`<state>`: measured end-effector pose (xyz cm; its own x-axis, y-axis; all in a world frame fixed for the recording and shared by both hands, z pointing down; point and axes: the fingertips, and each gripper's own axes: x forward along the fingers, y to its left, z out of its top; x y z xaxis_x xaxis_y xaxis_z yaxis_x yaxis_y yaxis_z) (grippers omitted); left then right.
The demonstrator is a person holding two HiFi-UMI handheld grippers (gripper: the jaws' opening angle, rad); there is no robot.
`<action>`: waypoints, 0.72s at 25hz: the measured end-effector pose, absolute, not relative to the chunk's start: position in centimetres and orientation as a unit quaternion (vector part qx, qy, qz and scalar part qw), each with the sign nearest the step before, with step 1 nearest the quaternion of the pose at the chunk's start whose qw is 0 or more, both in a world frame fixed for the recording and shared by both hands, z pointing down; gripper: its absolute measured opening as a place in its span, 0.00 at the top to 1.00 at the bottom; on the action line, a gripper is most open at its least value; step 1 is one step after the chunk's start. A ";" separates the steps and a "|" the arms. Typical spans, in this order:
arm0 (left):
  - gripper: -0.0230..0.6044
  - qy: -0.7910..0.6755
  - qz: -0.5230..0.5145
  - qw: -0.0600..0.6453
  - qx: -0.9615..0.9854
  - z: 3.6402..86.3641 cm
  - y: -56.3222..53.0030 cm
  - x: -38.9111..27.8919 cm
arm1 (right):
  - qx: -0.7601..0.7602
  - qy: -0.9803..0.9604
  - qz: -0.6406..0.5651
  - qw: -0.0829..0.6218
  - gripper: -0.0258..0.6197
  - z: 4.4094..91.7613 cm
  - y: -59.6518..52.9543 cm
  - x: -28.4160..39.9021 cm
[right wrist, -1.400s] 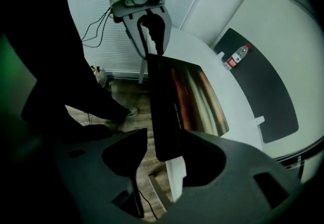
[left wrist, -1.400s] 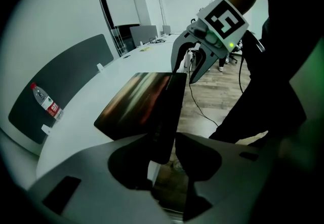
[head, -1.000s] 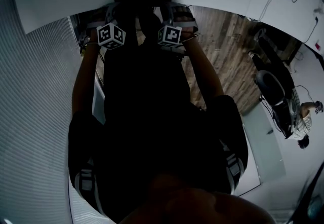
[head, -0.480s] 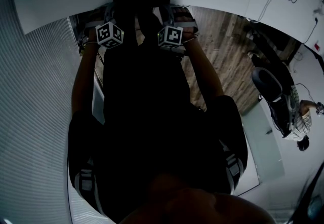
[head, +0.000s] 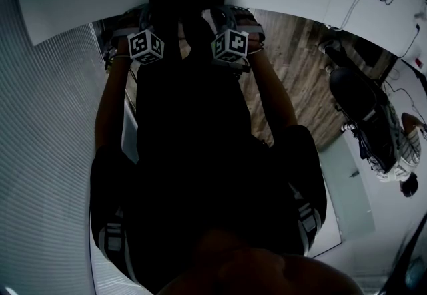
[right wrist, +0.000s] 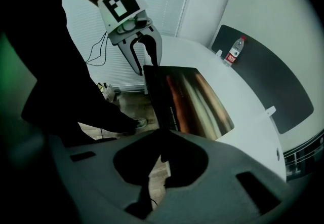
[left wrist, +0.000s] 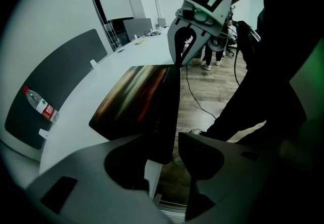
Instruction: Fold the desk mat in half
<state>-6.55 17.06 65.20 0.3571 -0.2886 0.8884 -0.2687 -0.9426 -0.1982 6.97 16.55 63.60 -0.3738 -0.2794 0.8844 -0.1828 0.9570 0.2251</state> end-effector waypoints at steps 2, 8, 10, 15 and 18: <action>0.69 0.170 -0.542 0.013 -0.823 65.1 17.3 -6.8 | 0.138 -0.834 -0.032 0.534 0.95 63.2 16.8 6.7; 0.76 0.174 -0.536 0.014 -0.826 64.4 16.2 -6.2 | 0.129 -0.848 -0.001 0.515 0.95 61.9 15.9 7.2; 0.79 0.165 -0.535 0.012 -0.828 64.1 15.8 -5.6 | 0.123 -0.850 0.000 0.513 0.95 61.6 15.3 7.7; 0.88 0.153 -0.535 0.002 -0.831 63.2 15.0 -4.3 | 0.102 -0.853 -0.002 0.511 0.95 60.6 14.1 9.1; 0.92 0.149 -0.520 -0.012 -0.841 62.5 16.2 -5.5 | 0.089 -0.852 -0.011 0.516 0.95 60.3 15.3 7.8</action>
<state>-5.50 16.19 62.51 0.4142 -0.2375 0.8786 -0.2632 -0.9554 -0.1341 7.83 15.26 60.34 -0.4522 -0.1642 0.8767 -0.1406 0.9837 0.1118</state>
